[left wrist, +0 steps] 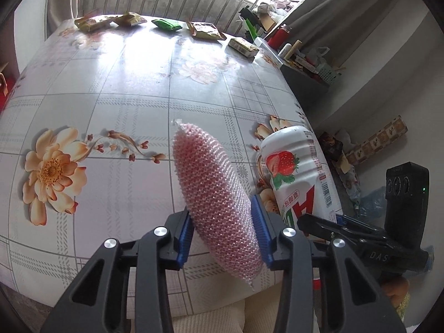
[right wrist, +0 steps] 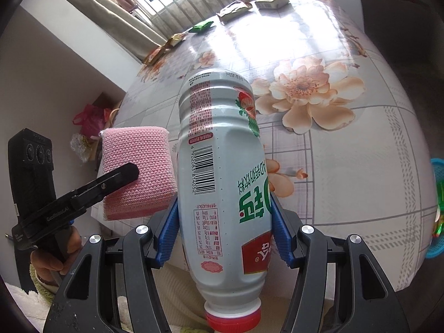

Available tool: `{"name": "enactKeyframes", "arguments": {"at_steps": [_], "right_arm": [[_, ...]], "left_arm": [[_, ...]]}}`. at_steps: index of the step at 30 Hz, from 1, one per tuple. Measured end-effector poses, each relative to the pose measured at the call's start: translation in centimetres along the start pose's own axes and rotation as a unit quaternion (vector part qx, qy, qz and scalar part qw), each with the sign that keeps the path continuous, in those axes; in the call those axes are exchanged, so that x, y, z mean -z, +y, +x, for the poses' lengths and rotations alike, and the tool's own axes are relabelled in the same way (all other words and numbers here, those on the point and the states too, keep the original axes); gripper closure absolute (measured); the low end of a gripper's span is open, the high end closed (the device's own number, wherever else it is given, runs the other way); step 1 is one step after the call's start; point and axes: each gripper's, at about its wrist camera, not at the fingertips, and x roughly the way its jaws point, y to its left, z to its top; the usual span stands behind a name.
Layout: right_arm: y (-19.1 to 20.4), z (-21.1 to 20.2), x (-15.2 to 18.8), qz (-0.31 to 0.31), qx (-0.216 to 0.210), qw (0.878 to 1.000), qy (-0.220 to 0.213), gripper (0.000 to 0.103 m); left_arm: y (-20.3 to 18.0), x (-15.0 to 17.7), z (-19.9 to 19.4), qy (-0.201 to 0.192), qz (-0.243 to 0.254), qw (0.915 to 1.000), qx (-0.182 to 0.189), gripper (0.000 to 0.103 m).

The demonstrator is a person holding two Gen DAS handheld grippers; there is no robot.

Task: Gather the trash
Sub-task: 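Lift the pink pad with the left gripper beside the bottle held by the right gripper, then carry the bottle and pad to the blue wastebasket and open both grippers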

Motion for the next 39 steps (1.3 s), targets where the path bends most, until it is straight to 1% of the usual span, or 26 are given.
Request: {"name": "enactKeyframes", "arguments": {"at_steps": [8, 13, 25, 30, 34, 39], "right_arm": [[-0.1, -0.7, 0.4, 0.004, 0.006, 1.000, -0.006, 0.047], [-0.3, -1.1, 0.6, 0.006, 0.006, 1.000, -0.009, 0.047], [-0.7, -2.8, 1.2, 0.008, 0.004, 1.000, -0.025, 0.047], [-0.9, -3.7, 1.4, 0.010, 0.001, 0.999, -0.035, 0.047], [-1.3, -4.5, 1.9, 0.016, -0.010, 0.999, -0.045, 0.047], [-2.2, -6.1, 2.7, 0.030, -0.025, 0.997, -0.061, 0.047]], "left_arm": [[-1.6, 0.2, -1.0, -0.024, 0.033, 0.9988, -0.027, 0.066], [-2.9, 0.5, -1.7, -0.038, 0.060, 0.9965, -0.043, 0.066], [-4.9, 1.2, -3.3, -0.063, 0.094, 0.9917, -0.061, 0.066], [-5.5, 1.6, -4.0, -0.069, 0.099, 0.9908, -0.061, 0.066], [-6.3, 2.0, -4.6, -0.072, 0.104, 0.9903, -0.057, 0.066], [-7.6, 2.0, -4.8, -0.074, 0.112, 0.9906, -0.028, 0.066]]}}
